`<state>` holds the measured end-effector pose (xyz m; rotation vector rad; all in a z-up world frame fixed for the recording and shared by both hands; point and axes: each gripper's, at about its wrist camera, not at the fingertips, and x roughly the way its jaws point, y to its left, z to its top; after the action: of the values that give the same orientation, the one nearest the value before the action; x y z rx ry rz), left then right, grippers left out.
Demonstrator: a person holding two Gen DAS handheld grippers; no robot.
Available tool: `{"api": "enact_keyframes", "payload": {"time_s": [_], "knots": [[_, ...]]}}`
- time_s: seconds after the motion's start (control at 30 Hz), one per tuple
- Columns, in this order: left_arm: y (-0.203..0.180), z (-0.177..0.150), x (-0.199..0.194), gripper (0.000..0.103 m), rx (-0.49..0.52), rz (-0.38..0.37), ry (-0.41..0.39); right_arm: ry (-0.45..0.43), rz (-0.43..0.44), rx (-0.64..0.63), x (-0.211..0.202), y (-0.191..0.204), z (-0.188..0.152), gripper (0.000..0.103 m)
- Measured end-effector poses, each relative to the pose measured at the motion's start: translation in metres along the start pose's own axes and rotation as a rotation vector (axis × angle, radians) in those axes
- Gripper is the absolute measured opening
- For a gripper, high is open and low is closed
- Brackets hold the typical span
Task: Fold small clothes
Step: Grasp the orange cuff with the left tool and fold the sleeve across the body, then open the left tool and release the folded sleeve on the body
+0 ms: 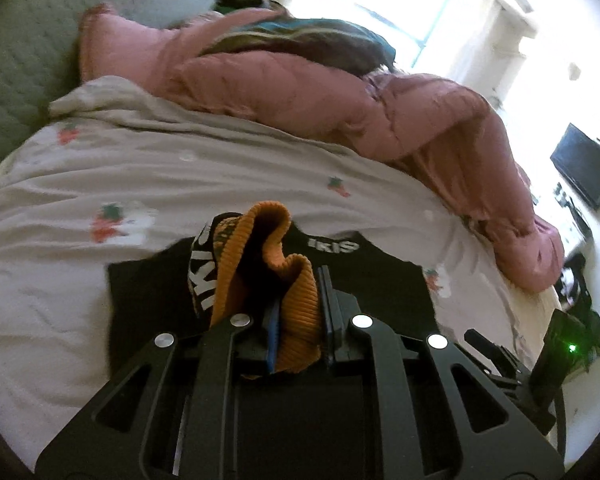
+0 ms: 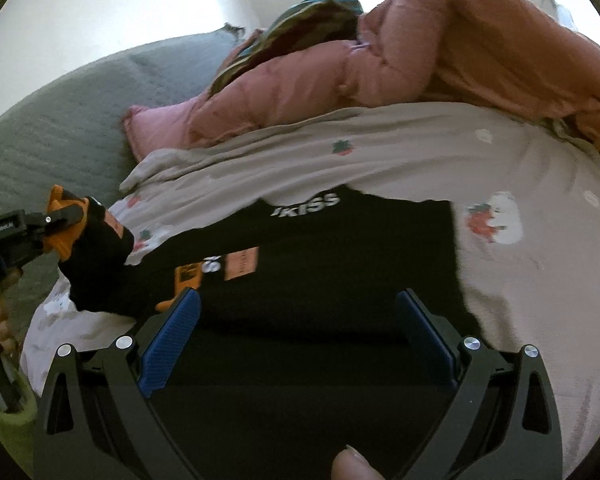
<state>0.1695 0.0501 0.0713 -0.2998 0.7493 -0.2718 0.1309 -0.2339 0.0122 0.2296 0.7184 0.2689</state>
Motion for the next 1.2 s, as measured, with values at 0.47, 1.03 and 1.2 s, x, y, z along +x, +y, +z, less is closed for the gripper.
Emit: {"api": "enact_keyframes", "payload": {"time_s": [0.47,1.03,1.2], "knots": [[-0.091,0.002,0.069,0.009,0.155,-0.103,0.1,-0.034,-0.077,0.108,-0.013,-0.065,0.002,0.097],[-0.02,-0.015,0.07,0.059,0.017,-0.019,0.037,0.05,-0.048,0.075,0.012,-0.051,-0.009,0.097],[0.02,-0.027,0.062,0.062,0.004,0.143,-0.013,0.109,-0.08,0.041,0.033,-0.043,-0.012,0.097]]}}
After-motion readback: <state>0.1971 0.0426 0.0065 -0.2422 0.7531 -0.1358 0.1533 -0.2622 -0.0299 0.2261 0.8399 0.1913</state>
